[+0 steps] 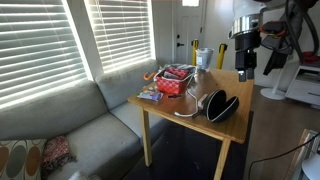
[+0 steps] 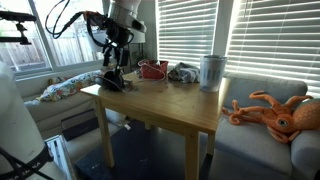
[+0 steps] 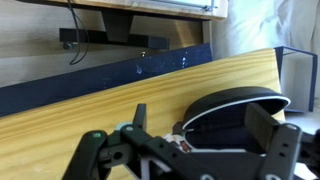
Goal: Move the black pouch to the right
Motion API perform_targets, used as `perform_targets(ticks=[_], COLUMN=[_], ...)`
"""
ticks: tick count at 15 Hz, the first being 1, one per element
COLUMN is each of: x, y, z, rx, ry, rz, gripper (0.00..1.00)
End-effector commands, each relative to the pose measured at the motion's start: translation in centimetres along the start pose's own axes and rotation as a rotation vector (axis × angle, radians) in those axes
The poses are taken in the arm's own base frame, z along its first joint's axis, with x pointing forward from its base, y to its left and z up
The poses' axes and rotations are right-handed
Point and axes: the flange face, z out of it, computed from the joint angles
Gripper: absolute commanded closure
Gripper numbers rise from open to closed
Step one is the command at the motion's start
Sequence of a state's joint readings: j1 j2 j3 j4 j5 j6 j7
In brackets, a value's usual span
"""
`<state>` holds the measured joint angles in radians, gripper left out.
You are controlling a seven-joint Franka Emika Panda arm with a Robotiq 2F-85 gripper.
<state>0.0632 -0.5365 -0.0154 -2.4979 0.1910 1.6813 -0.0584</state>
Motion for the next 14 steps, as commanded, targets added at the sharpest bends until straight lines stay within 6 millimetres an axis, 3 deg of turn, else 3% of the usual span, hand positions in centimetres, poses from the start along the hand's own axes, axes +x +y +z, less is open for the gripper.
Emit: perform_targets(ticks=[1,6,12,13,14], x=[-0.8,-0.3,-1.8,-2.2,-1.2], y=[-4.0,-6.6,-11.9,-12.2,-11.7], z=[2.2,4.1,5.4,5.3,5.5], rx=[0.012,-0.045,-0.258,-0.291,-0.237], ry=[-0.058,-0.003,0.029,0.032,0.009], rz=[-0.033,-0.086,-0.375,-0.416,-0.341], gripper=[0.00,0.00,0.00,0.00,0.00])
